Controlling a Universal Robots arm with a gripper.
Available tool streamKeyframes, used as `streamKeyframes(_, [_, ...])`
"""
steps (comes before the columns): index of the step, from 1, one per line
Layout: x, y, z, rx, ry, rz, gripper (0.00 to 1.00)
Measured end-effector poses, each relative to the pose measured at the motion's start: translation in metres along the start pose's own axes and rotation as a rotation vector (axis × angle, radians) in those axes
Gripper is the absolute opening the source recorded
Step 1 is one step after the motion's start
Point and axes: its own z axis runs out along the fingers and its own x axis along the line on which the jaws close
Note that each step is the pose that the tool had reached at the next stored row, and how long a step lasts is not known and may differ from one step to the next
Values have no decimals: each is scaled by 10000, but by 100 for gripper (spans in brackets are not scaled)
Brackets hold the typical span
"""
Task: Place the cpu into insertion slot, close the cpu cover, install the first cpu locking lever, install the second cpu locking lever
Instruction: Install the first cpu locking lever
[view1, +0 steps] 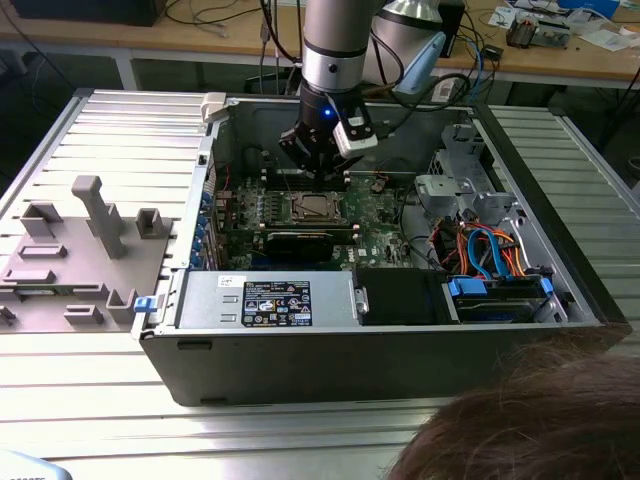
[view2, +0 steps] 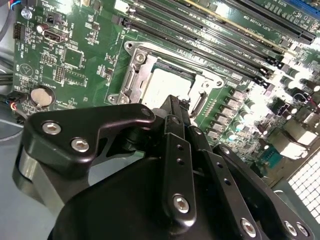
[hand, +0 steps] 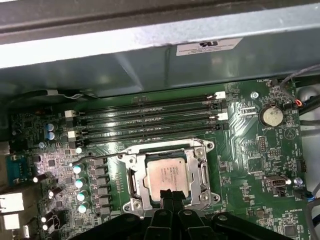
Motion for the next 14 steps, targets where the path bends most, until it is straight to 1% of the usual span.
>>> streamKeyframes(14, [0, 0, 0, 17, -16, -804, 11])
